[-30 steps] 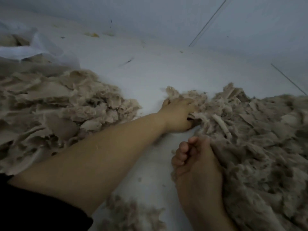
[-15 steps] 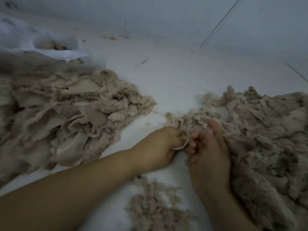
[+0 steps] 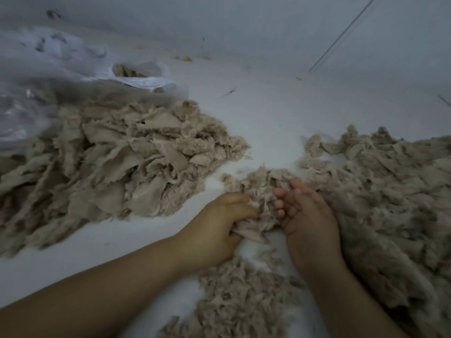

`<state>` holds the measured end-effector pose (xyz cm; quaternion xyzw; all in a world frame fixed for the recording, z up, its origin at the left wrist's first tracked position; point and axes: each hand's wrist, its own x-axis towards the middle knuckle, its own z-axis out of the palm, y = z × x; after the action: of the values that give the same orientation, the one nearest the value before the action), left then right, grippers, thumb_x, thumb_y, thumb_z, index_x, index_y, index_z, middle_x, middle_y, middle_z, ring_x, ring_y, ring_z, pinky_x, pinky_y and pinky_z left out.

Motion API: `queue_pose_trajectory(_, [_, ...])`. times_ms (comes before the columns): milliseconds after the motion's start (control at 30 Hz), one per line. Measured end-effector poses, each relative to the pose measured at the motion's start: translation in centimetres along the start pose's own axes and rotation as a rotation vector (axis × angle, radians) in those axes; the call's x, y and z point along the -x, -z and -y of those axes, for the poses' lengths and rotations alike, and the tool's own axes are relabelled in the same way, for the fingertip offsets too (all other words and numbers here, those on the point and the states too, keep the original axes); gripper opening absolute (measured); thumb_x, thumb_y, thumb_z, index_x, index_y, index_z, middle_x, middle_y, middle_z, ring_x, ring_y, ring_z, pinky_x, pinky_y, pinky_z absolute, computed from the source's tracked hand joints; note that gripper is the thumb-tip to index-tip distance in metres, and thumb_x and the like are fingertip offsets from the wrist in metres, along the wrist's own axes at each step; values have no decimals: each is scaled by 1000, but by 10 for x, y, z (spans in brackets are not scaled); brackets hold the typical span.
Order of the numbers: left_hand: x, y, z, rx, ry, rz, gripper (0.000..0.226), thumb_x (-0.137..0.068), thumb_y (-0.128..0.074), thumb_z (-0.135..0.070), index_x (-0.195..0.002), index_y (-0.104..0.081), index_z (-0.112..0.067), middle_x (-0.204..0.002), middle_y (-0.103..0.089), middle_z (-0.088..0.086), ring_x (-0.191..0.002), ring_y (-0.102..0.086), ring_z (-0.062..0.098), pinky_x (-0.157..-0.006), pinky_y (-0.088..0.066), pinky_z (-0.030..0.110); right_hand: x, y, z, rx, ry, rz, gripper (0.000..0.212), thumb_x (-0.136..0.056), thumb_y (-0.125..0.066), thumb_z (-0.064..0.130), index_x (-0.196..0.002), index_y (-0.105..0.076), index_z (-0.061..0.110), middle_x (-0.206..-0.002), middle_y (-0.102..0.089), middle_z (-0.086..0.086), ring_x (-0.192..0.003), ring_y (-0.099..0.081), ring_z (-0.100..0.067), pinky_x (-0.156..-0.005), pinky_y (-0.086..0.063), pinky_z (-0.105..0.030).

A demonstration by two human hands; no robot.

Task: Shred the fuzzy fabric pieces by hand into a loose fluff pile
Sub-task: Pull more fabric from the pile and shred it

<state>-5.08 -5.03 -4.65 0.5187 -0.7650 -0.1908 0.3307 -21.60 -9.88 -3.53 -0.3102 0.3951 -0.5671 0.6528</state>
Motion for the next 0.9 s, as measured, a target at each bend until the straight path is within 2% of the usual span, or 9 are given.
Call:
queue_pose_trajectory(100, [-15,0,-4,24,37,-17,38,-75,-59,12,-105,-74,-6,-112,-64,6,-116,-51,18,-100,-39,21,-2,-1,3,24,48,18,22,-101,-47,5,-118,-58,10,-76,-71,-7,-58,-62,-13,-50,-50,-20])
queue_pose_trajectory(200, [-32,-4,-8,53,50,-121,26,-75,-61,8,-94,-74,-5,-90,-60,5,-91,-54,20,-80,-45,34,-3,-1,3,156,150,33,19,-98,-55,5,-114,-63,12,-83,-74,-8,-63,-64,-14,-52,-51,-21])
queue_pose_trajectory(267, [-44,-10,-11,68,84,-187,27,-78,-61,5,-100,-72,-6,-93,-60,8,-91,-53,20,-79,-46,36,-5,0,3,272,264,35,18,-94,-61,3,-109,-65,12,-90,-75,-8,-75,-70,-16,-60,-55,-21])
queue_pose_trajectory(333, [-49,-18,-14,88,48,-99,30,-80,-61,3,-109,-66,-5,-105,-60,10,-98,-53,21,-85,-47,37,-8,0,2,352,356,40,21,-91,-64,-2,-105,-67,14,-95,-76,-3,-89,-72,-16,-72,-56,-20])
queue_pose_trajectory(433, [-44,-21,-14,189,-18,69,45,-79,-57,9,-121,-61,-6,-115,-60,5,-104,-55,13,-86,-49,28,-8,1,0,432,465,48,28,-89,-67,-3,-99,-69,23,-94,-75,5,-91,-71,-11,-75,-54,-16])
queue_pose_trajectory(500, [-40,-14,-11,282,-33,9,48,-74,-52,14,-117,-62,-3,-112,-60,3,-102,-56,11,-85,-48,23,-7,2,-2,481,523,72,32,-88,-68,-4,-97,-69,27,-93,-75,6,-90,-72,-10,-75,-54,-16])
queue_pose_trajectory(633, [-39,-4,0,86,52,-308,46,-73,-53,10,-114,-64,-6,-112,-53,0,-101,-54,13,-86,-48,21,-13,3,-7,582,402,120,35,-86,-70,-4,-97,-70,28,-93,-75,10,-91,-72,-7,-74,-54,-14])
queue_pose_trajectory(767, [-46,-7,13,-300,155,-175,41,-82,-64,-7,-123,-64,-9,-119,-61,8,-113,-49,27,-97,-41,39,-17,6,-10,642,329,81,35,-85,-70,-4,-96,-69,29,-95,-74,9,-91,-70,-3,-78,-54,-13])
queue_pose_trajectory(900, [-49,-12,3,-178,51,-110,17,-80,-57,-1,-93,-69,0,-87,-65,13,-87,-54,29,-79,-45,42,-17,8,-3,364,374,110,24,-88,-66,-4,-102,-72,15,-103,-76,-3,-99,-72,-16,-78,-57,-21])
